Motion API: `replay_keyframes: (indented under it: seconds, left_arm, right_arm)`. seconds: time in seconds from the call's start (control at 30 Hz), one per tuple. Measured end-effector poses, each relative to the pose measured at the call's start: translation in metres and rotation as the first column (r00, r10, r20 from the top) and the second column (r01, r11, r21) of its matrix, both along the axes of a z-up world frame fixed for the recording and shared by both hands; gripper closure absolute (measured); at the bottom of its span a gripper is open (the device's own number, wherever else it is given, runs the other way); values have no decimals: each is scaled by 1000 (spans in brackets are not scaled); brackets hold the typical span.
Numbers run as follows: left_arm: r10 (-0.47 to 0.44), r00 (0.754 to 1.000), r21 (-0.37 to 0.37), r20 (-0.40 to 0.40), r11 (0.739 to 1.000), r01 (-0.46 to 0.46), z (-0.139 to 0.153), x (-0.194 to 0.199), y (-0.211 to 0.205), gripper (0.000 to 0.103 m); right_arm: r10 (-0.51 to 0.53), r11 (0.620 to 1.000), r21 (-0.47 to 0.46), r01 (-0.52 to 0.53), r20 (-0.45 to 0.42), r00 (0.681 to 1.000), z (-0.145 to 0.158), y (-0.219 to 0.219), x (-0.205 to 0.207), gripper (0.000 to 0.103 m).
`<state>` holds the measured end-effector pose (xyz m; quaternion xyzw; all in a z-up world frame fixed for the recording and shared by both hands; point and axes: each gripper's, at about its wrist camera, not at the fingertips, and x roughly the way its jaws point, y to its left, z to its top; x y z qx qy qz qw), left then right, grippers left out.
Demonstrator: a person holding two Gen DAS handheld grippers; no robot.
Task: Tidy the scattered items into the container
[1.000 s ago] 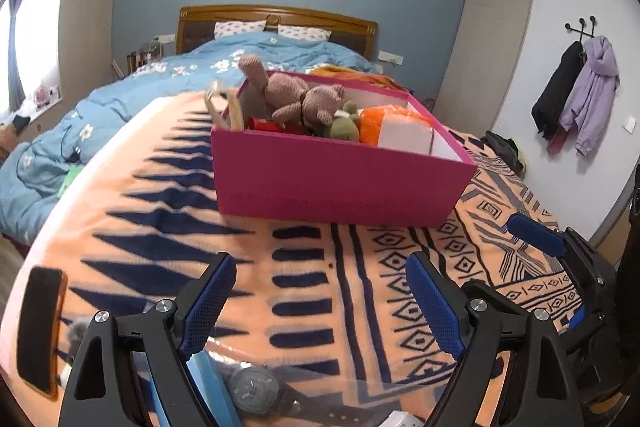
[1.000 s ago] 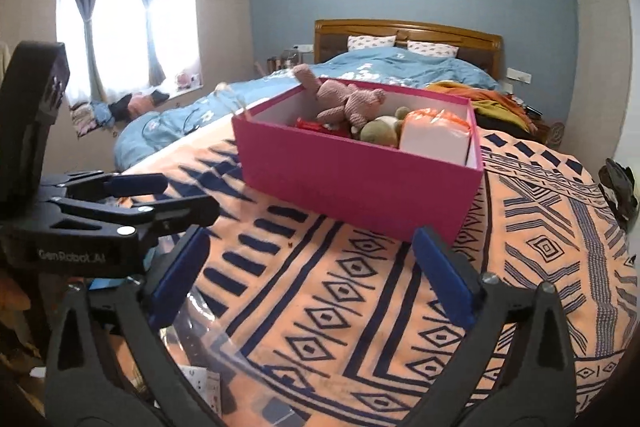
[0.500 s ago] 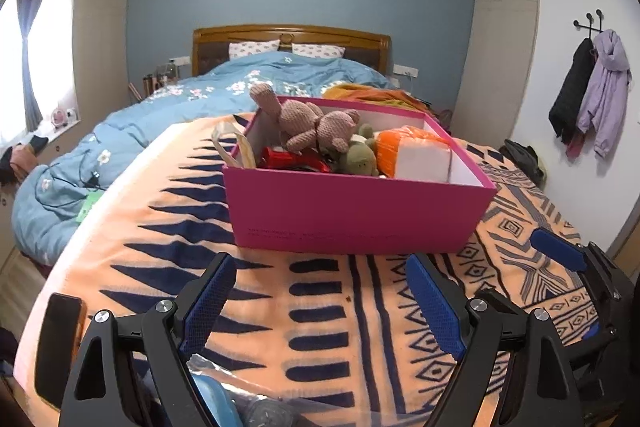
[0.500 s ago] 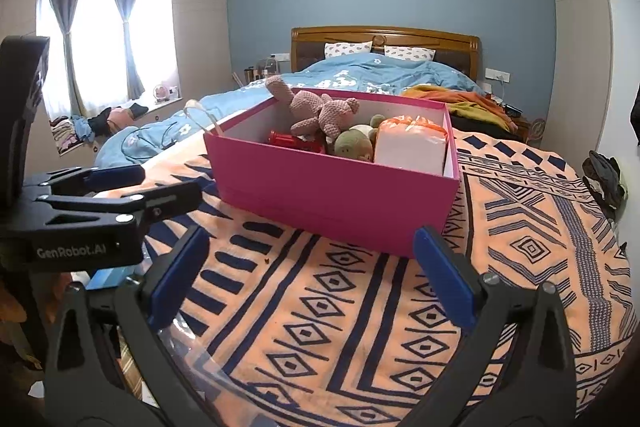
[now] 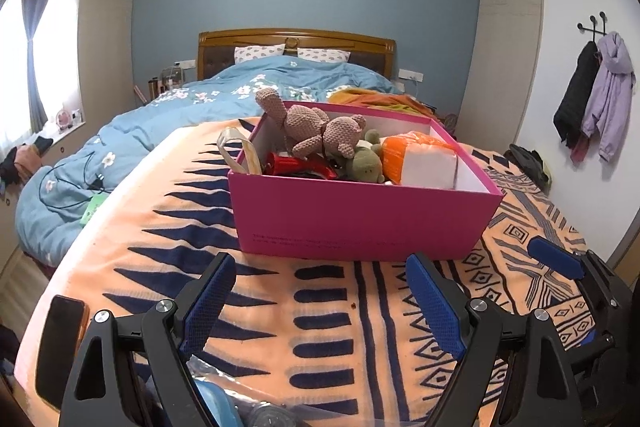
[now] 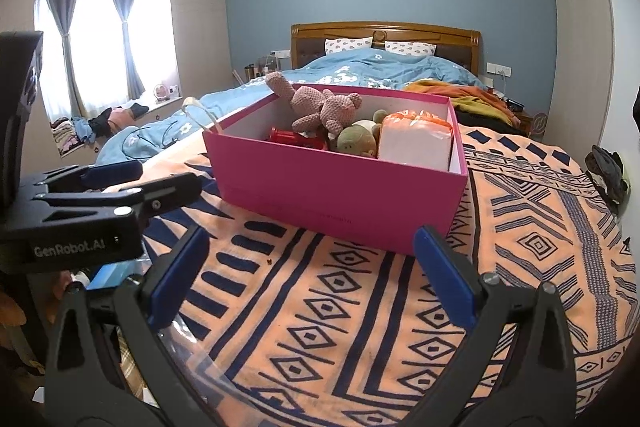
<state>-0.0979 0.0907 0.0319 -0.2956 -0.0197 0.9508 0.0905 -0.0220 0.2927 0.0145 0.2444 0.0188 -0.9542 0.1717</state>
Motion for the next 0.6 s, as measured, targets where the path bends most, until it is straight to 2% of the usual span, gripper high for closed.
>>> replay_keyframes:
  seconds: [0.43, 0.6]
  left_arm:
    - [20, 998, -13, -55, 1000, -21, 1, 4, 0, 14]
    - [14, 1000, -1, -27, 1000, -14, -4, 1, -1, 14]
  right_arm:
    - [2, 1000, -7, -1, 9, 1000, -2, 1, -2, 1]
    - [1, 1000, -10, -1, 15, 1000, -4, 2, -4, 0]
